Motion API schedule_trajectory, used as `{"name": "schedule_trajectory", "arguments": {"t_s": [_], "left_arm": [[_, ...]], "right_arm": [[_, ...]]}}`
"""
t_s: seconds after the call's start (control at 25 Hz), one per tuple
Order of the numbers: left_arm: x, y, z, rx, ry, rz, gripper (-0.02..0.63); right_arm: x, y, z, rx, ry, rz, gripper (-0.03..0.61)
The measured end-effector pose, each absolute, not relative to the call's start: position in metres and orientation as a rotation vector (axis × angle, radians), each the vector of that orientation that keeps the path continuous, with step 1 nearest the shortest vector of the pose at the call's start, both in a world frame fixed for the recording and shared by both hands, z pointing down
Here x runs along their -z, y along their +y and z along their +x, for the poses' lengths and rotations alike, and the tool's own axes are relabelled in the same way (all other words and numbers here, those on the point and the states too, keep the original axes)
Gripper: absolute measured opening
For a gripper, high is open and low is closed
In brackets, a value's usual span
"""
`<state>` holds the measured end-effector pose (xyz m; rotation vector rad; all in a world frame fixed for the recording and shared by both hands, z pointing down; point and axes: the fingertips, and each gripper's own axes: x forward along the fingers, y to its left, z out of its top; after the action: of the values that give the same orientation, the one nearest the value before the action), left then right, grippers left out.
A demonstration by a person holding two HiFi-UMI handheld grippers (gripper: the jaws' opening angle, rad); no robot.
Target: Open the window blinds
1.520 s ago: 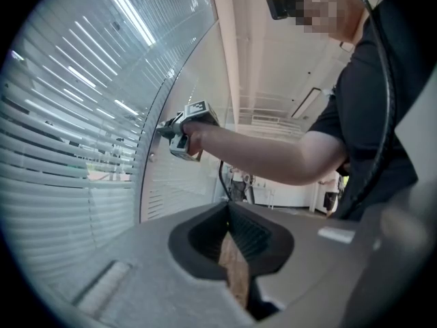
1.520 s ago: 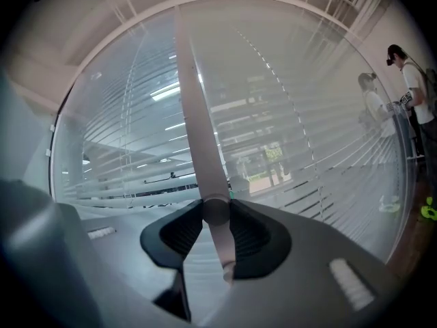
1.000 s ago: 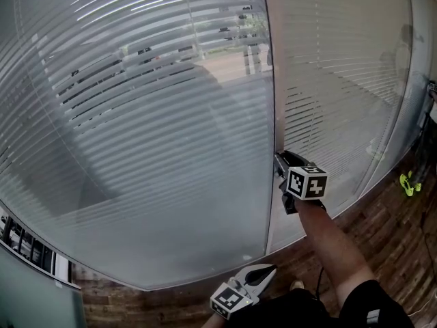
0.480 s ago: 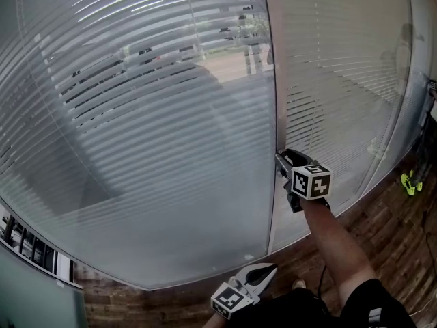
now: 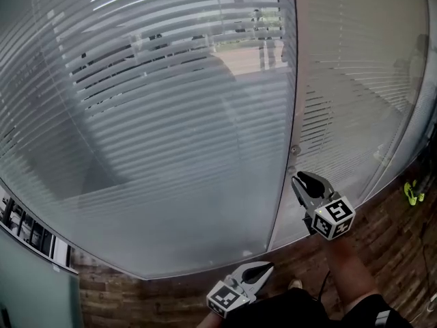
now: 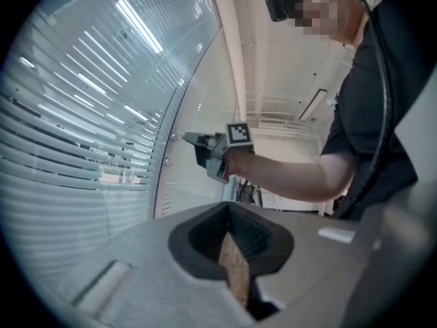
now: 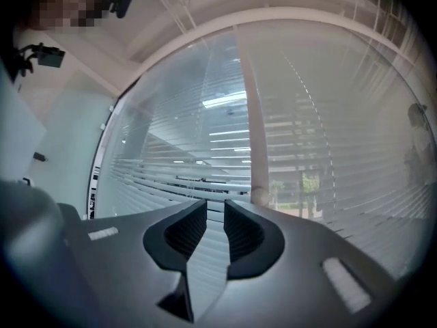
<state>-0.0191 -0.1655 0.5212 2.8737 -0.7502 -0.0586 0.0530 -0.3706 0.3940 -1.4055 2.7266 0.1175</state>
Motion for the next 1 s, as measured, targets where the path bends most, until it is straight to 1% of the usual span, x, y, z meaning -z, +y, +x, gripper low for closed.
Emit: {"name": "schedule_trajectory", "arguments": {"t_s": [0.08,0.24,0.4,0.56,0.8,1.0], "left_arm": [[-0.521,-0.167,-0.02,0.067,-0.752,2.873,0.005],[-0.514,-0.17,-0.018,0.082,-0.751,2.892,0.005],[-0.521,-0.175,-0.023,0.087,-0.771,2.889,0.005],[-0.515,-0.185,-0.034,0.123,-0.845,2.877,0.005],[-0.516,-0.188,-0.045,0.116,-0.858,2.843,0.005],[-0.52,-0.191,-0.051,0.115,-0.874,2.819,0.005]], "right_arm": [[-0.401,-0.347,0.049,-0.218,2.707,-1.37,0.046],[-0.427,-0.308,0.041,-0.28,2.747,-1.286,0.008],[-0.463,-0.273,0.033,-0.353,2.886,-1.185,0.006],[-0.49,-0.247,0.028,-0.299,2.964,-1.095,0.006],[-0.488,-0.223,0.009,-0.141,2.951,-0.988,0.006],[-0.49,-0.218,-0.004,-0.096,2.961,-0.889,0.006]]}}
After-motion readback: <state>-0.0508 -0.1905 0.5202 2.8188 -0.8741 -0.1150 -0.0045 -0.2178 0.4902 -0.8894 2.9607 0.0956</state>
